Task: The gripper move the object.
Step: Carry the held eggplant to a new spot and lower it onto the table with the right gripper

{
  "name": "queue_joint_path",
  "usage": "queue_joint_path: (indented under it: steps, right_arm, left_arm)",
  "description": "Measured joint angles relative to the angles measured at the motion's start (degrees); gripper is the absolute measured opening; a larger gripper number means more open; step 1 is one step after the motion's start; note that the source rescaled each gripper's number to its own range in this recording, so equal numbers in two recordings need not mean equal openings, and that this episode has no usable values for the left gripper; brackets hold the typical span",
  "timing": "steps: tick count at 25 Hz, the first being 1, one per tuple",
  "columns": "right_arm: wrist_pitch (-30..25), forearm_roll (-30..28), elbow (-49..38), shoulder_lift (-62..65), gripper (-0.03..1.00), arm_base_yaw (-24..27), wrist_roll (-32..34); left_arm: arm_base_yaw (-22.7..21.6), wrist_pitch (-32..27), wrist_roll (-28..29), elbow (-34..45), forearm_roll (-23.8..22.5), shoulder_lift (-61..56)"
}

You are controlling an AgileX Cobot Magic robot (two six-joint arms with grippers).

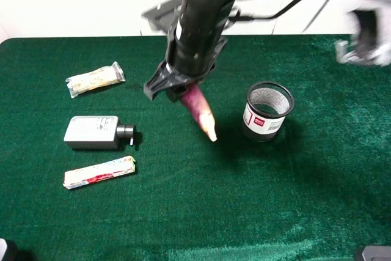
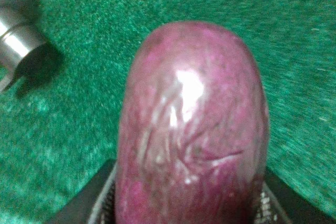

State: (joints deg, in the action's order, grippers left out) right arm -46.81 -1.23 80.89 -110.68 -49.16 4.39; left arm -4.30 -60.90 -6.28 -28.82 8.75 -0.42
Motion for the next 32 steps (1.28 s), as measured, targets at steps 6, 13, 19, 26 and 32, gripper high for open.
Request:
queue_joint_path:
  steps: [6,13,19,26,32]
  right_arm:
    - [-7.6,-2.6,0.1,9.2,0.0,1.4,0.0]
    - [-17.9,-9.1,0.1,18.6,0.0,8.1,-0.6]
    - [-22.6,-10.5,0.1,22.7,0.0,18.9,-5.3]
    - [-23.1,-10.7,0.1,23.0,0.0,31.6,-9.6]
    - [-23.2,-10.2,0.0,22.6,0.0,40.8,-13.1]
  left_arm:
    - [0.0,0.0,0.0,0.0,0.0,0.0]
    - [0.0,0.0,0.0,0.0,0.0,0.0]
    - [0.0,0.0,0.0,0.0,0.0,0.0]
    - [0.0,0.0,0.0,0.0,0.0,0.0]
    - [0.0,0.0,0.0,0.0,0.0,0.0]
